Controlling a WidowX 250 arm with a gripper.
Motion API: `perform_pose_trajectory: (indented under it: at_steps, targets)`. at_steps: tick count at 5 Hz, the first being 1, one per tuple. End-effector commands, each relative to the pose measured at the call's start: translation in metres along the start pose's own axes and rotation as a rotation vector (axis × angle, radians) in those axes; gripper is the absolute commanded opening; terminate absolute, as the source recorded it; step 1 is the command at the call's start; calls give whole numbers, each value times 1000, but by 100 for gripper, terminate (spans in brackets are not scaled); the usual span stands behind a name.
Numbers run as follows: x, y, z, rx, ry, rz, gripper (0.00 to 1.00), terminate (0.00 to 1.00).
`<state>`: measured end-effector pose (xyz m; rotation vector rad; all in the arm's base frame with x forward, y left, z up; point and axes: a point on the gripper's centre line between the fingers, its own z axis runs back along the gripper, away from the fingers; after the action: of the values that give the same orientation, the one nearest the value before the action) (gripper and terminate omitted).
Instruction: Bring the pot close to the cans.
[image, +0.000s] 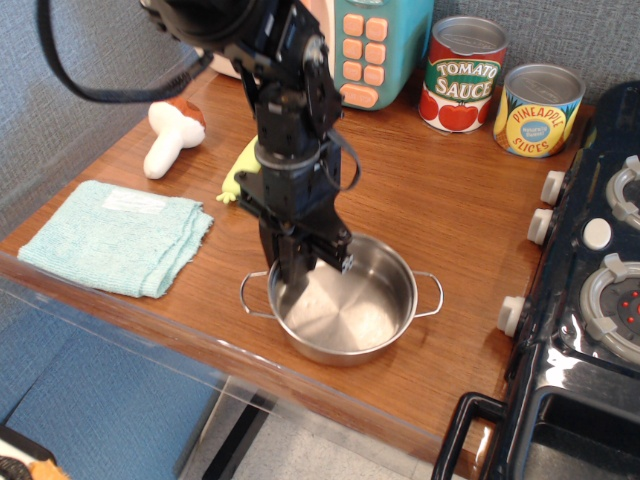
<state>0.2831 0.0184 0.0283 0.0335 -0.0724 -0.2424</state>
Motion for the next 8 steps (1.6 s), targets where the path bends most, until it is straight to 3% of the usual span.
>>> perform_pose_trajectory:
  at_steps: [1, 2, 3, 5, 6, 8]
  targets:
    - [32, 6, 74, -32, -179, 70, 0, 0]
    - [70, 29, 69, -21, -170, 154, 0, 0]
    - [92, 53, 44, 5, -132, 215, 0, 0]
    - [122, 70, 9, -12, -107, 274, 0, 0]
    - [121, 64, 11, 4, -103, 236, 100, 0]
    - [134, 55, 46, 69, -155, 203, 100, 0]
